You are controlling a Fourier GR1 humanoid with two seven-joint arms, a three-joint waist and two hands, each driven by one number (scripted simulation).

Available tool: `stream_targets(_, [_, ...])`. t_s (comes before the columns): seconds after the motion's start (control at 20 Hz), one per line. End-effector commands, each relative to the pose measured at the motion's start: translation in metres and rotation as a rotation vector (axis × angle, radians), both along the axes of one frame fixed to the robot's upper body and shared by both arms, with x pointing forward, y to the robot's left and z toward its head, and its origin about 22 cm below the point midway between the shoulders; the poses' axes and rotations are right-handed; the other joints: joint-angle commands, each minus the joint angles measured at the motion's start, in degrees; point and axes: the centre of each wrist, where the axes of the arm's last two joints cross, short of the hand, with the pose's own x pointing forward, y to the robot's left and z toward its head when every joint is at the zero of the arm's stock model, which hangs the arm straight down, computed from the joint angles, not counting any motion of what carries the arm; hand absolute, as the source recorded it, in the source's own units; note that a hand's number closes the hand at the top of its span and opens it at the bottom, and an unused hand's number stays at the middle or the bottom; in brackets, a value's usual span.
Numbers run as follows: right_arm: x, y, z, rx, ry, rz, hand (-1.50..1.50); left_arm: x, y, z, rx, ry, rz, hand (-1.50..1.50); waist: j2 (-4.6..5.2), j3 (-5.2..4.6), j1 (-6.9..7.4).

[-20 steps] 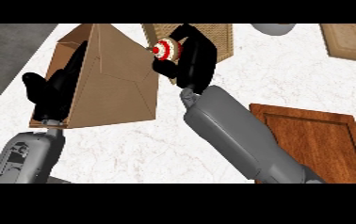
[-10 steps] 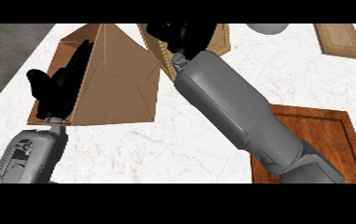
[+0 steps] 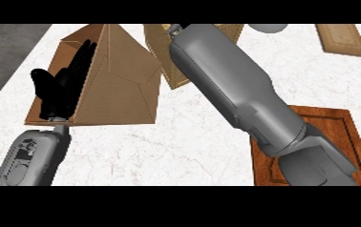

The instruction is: Pick the cupcake from the cutting board and place it in the basket

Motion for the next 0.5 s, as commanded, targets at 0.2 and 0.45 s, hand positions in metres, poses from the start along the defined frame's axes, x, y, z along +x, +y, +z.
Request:
stream_targets(0.2, [0.014, 0.003, 0.012, 0.096, 0.155, -0.217, 1.50, 0.001, -0.008, -0.008, -0.007, -0.005, -0.008, 0.00, 0.51, -0.11, -0.04])
stream_targets(0.45, [0.020, -0.001, 0.011, 0.130, 0.205, -0.263, 1.50, 0.003, -0.005, -0.010, 0.001, 0.017, 0.025, 0.00, 0.40, 0.04, -1.16])
